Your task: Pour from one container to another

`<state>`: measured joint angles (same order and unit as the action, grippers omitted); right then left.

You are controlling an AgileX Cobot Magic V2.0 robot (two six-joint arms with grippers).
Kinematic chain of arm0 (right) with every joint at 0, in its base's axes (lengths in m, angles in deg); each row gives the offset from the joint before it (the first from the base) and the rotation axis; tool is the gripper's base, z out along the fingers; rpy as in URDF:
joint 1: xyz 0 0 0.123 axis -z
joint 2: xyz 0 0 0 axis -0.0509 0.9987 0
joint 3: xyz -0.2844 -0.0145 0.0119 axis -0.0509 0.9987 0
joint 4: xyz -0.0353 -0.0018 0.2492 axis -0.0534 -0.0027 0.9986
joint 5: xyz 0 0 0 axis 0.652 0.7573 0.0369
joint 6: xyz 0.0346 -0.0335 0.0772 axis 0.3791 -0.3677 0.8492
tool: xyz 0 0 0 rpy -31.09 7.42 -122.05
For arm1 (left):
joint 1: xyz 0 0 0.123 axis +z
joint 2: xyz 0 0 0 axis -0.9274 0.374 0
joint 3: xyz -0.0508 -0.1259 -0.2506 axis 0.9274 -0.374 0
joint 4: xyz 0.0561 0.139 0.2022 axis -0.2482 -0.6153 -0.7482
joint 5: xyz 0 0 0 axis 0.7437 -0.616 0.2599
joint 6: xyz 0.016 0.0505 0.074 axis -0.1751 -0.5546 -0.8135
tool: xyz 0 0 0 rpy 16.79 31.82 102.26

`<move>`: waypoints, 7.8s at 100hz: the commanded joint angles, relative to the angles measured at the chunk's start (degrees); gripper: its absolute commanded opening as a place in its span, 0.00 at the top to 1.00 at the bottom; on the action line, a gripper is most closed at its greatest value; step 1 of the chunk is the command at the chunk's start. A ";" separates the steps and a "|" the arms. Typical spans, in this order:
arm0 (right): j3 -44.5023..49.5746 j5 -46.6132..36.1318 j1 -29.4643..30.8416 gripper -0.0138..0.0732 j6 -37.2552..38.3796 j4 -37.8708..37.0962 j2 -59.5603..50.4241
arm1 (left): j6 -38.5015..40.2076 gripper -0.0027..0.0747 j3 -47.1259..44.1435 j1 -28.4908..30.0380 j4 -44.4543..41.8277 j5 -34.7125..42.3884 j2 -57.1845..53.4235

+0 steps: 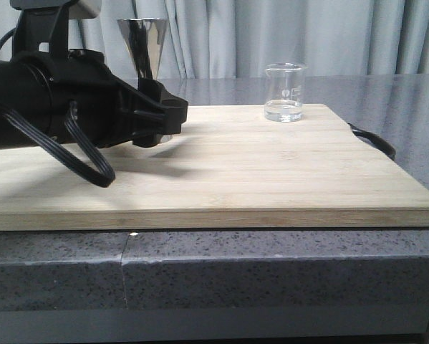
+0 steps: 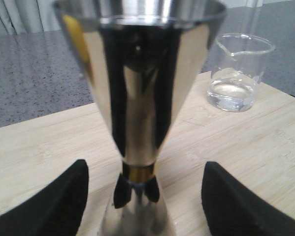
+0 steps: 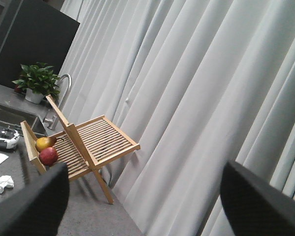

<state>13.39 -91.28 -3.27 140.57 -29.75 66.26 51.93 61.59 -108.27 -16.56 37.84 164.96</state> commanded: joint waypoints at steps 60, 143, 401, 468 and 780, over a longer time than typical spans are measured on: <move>-1.69 2.67 -0.09 0.19 0.03 3.07 -0.97 | -0.43 0.33 1.02 -0.01 -0.21 -10.46 -13.07; 3.19 40.09 -0.09 0.20 2.53 -7.35 -10.78 | -13.60 0.34 1.02 15.06 -0.54 -43.76 -73.89; 58.97 68.76 -0.09 0.93 2.53 -4.19 -60.74 | -7.11 0.99 -35.89 26.65 -4.10 -34.73 -87.50; 60.44 68.20 -0.09 0.93 2.53 -3.20 -60.74 | -7.11 0.99 -37.04 26.65 -2.71 -34.73 -87.50; 62.37 70.40 -0.22 0.93 -69.80 81.72 -61.11 | -7.23 0.99 -37.91 31.36 -2.90 -43.99 -97.32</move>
<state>77.22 -19.90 -3.27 92.42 31.75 4.57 44.20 25.79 -77.14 -19.72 -10.40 69.09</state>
